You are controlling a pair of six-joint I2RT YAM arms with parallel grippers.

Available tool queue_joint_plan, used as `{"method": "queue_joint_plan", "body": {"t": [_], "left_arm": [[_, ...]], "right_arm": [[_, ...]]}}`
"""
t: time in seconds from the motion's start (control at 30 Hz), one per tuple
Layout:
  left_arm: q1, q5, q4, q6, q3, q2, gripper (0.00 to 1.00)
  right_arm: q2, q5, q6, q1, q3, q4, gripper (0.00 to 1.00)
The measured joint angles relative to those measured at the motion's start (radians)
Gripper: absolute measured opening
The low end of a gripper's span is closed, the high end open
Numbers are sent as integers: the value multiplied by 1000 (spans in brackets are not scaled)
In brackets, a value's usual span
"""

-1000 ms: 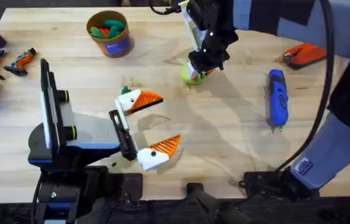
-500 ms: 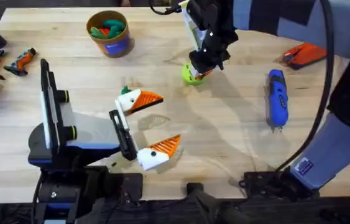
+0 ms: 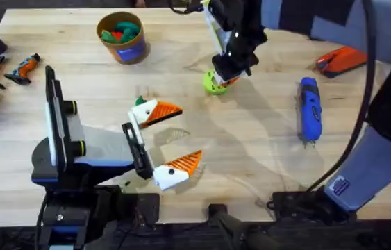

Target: Pick up the gripper from the table and insert it into the empty holder that is missing its gripper. Then pick up a screw, insert it into the mounting hole, and use the screwdriver to tighten it. Finally, clean up the table by picking up the vegetable and placing it into the bucket.

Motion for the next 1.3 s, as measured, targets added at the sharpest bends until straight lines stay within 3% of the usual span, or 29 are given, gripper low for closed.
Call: {"method": "queue_joint_plan", "body": {"t": [0.27,0.57,1.03,1.3], "left_arm": [[0,0,0,0,0,0,986],[0,0,0,0,0,0,985],[0,0,0,0,0,0,986],[0,0,0,0,0,0,985]], "right_arm": [[-62,-4,0,18,228,-190,7],[-141,-29,-21,122,470,-375,7],[-146,-110,-176,436,514,-408,7],[-146,-164,-213,510,515,-408,6]]}}
